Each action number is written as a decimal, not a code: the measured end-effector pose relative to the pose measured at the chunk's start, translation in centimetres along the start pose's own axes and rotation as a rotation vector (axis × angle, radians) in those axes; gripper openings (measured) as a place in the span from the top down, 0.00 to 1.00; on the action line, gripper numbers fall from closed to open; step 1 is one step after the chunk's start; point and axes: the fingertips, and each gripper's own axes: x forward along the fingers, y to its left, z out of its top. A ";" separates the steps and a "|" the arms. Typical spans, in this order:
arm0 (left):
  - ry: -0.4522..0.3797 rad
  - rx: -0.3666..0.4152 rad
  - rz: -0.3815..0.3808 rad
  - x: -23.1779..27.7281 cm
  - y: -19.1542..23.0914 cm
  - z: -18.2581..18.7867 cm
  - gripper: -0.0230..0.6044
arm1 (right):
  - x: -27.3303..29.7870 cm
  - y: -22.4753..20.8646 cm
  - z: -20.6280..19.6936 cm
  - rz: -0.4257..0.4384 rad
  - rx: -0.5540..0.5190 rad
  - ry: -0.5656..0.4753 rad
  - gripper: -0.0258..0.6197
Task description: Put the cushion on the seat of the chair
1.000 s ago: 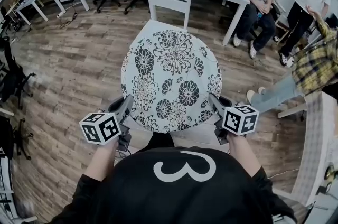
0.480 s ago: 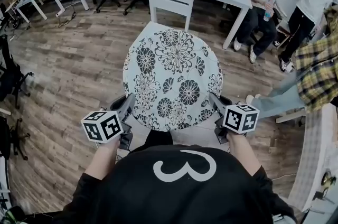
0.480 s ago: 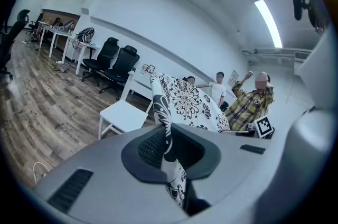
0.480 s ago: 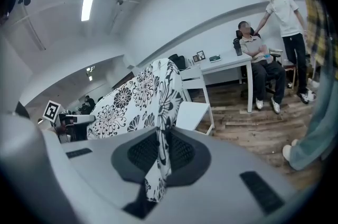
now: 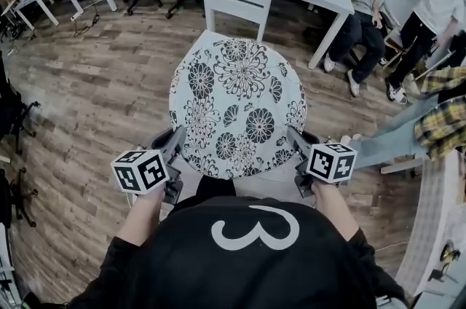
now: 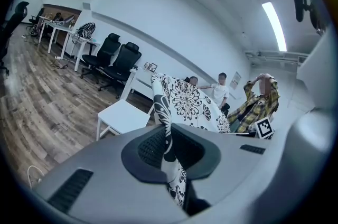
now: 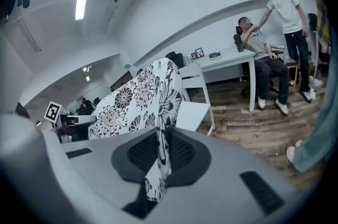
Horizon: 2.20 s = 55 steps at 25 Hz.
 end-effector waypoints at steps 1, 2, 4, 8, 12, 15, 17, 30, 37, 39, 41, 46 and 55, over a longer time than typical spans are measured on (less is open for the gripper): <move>0.003 -0.004 -0.007 -0.1 -0.1 0.1 0.92 | -0.2 0.2 0.0 -0.007 0.003 0.002 0.93; 0.006 -0.007 -0.013 -0.2 -0.1 0.2 0.92 | -0.5 0.5 0.1 -0.013 0.005 0.005 0.93; 0.013 -0.010 -0.024 -0.2 0.1 0.3 0.92 | -0.6 0.9 0.0 -0.027 0.008 0.010 0.93; 0.029 -0.019 -0.046 1.0 1.3 -0.3 0.92 | 0.4 0.3 -0.6 -0.055 0.022 0.016 0.93; 0.048 -0.022 -0.064 1.8 1.7 0.4 0.92 | 0.8 0.6 -0.3 -0.087 0.033 0.033 0.93; 0.055 -0.014 -0.077 2.6 2.7 1.6 0.92 | 1.9 1.4 0.7 -0.111 0.029 0.046 0.93; 0.050 -0.015 -0.089 3.6 4.5 2.4 0.92 | 3.8 1.6 1.5 -0.127 0.015 0.044 0.93; 0.044 -0.012 -0.117 2.7 3.6 -2.1 0.92 | -0.3 0.9 -1.3 -0.203 -0.012 0.011 0.93; 0.024 -0.040 -0.114 0.3 3.4 -0.2 0.92 | -1.5 3.6 0.8 -0.227 -0.038 0.024 0.93; 0.034 -0.060 -0.108 -1.7 2.5 0.8 0.92 | -3.2 5.4 1.8 -0.244 -0.029 0.042 0.93; 0.050 -0.073 -0.097 -1.7 2.5 1.0 0.92 | -3.4 5.4 2.2 -0.258 -0.013 0.064 0.92; 0.092 -0.070 -0.090 1.6 3.4 0.4 0.92 | -1.2 2.9 2.5 -0.293 -0.017 0.109 0.92; 0.156 -0.071 0.026 2.5 4.8 -0.5 0.92 | -0.7 2.0 2.2 -0.369 -0.031 0.211 0.92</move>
